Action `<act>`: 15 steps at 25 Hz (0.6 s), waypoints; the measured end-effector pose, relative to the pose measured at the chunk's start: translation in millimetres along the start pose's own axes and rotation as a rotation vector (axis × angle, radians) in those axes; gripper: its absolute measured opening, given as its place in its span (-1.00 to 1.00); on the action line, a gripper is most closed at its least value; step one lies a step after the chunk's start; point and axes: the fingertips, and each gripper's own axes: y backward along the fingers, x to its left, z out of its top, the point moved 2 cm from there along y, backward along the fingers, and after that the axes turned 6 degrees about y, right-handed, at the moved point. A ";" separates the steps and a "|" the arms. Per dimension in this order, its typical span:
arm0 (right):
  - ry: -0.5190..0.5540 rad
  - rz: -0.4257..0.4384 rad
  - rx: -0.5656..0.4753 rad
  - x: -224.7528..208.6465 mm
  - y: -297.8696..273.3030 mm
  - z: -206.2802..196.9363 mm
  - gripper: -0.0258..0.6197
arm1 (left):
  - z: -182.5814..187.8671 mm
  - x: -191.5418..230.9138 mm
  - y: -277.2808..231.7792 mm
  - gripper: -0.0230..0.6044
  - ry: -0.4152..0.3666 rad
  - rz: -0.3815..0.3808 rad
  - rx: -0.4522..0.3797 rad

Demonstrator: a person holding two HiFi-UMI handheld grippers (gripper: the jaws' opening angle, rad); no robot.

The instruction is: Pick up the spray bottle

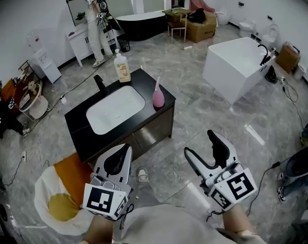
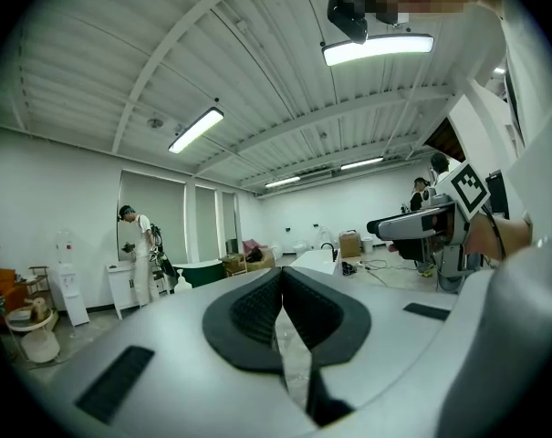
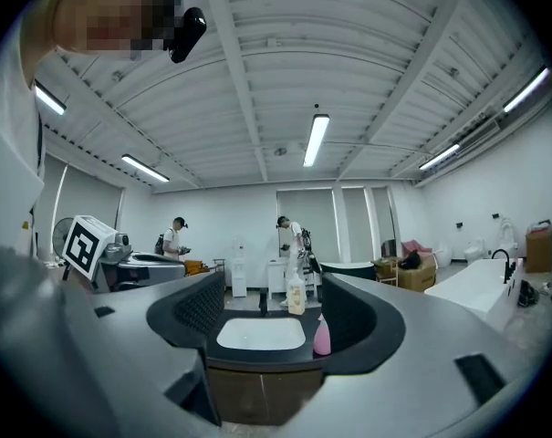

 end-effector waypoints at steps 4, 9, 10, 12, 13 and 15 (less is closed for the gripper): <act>-0.006 0.000 0.028 -9.8 -47.8 -8.0 0.14 | -6.3 35.0 -31.1 -0.86 0.010 -0.012 0.013; -0.017 -0.002 0.075 -19.8 -118.6 -15.9 0.14 | -11.9 91.0 -74.2 -0.86 0.026 -0.026 0.028; -0.018 -0.005 0.083 -22.4 -133.9 -17.4 0.14 | -14.6 103.0 -84.1 -0.86 0.029 -0.029 0.034; -0.020 -0.018 0.099 -28.5 -164.9 -21.8 0.14 | -22.2 126.6 -104.1 -0.86 0.036 -0.039 0.050; -0.022 -0.028 0.110 -32.0 -180.2 -25.7 0.14 | -26.8 138.0 -113.9 -0.86 0.040 -0.045 0.059; -0.034 -0.049 0.139 -39.8 -209.3 -37.6 0.14 | -37.7 160.5 -133.7 -0.86 0.053 -0.057 0.078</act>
